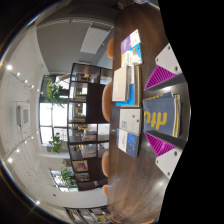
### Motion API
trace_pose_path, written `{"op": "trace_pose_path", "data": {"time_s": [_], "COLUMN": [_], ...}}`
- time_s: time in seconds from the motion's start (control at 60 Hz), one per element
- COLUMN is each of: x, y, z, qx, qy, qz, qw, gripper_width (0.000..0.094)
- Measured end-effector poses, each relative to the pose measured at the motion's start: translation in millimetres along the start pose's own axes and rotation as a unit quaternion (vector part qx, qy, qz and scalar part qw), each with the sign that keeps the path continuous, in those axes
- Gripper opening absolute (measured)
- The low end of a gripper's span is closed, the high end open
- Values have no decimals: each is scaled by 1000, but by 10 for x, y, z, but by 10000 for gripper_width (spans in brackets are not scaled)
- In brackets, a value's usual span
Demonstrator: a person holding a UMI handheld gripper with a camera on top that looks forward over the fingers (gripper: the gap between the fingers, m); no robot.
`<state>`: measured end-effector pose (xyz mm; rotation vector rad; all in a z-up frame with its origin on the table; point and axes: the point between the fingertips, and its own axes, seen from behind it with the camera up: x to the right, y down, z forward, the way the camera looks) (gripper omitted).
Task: Fold towel
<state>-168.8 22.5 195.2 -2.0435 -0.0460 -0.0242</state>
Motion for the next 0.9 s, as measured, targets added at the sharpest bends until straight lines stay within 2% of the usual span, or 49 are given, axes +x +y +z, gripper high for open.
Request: {"op": "trace_pose_path", "data": {"time_s": [0.2,0.45,0.633,0.9], "x": [-40,-2,-27,-101], "y": [-79,461,785,864], "z": [-989,-1899,-2188,-2303], "qx": [33,17,2,-2], "qy": [23,56,66,69], "qz": [9,17,26,18], "qw": [999,998,997,997], "gripper_width": [798,795,798,798]}}
